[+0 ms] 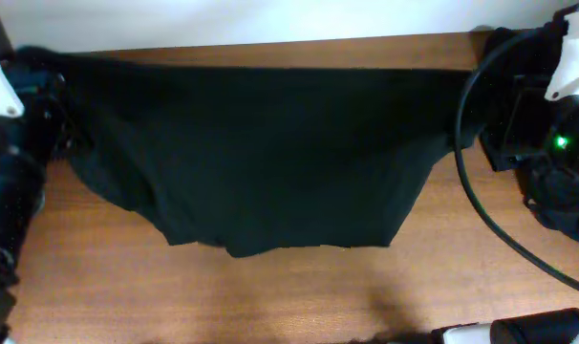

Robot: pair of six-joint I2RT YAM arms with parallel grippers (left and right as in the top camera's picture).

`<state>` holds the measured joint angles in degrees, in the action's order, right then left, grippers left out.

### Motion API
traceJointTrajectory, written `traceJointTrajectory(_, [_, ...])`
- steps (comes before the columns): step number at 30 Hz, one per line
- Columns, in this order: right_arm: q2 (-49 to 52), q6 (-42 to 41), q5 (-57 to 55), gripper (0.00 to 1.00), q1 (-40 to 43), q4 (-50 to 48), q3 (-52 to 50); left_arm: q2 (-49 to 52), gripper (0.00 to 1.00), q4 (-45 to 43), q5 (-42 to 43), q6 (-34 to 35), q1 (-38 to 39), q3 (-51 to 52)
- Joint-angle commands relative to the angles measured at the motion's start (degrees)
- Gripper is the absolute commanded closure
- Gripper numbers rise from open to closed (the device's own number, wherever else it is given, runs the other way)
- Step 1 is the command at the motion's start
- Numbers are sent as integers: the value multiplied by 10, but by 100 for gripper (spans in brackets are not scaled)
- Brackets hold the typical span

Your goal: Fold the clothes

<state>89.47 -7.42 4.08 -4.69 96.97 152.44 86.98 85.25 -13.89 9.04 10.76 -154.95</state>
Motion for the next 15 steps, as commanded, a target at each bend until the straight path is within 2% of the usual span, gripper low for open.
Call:
traceJointTrajectory(1, [-15, -13, -3, 96, 7, 4, 14, -12, 100, 34, -24, 35, -9, -14])
traceJointTrajectory(6, [-34, -21, 9, 96, 6, 4, 6, -12, 100, 114, -26, 80, -9, -14])
traceJointTrajectory(15, [-75, -25, 9, 96, 6, 4, -94, -31, 100, 114, -33, 81, -9, 7])
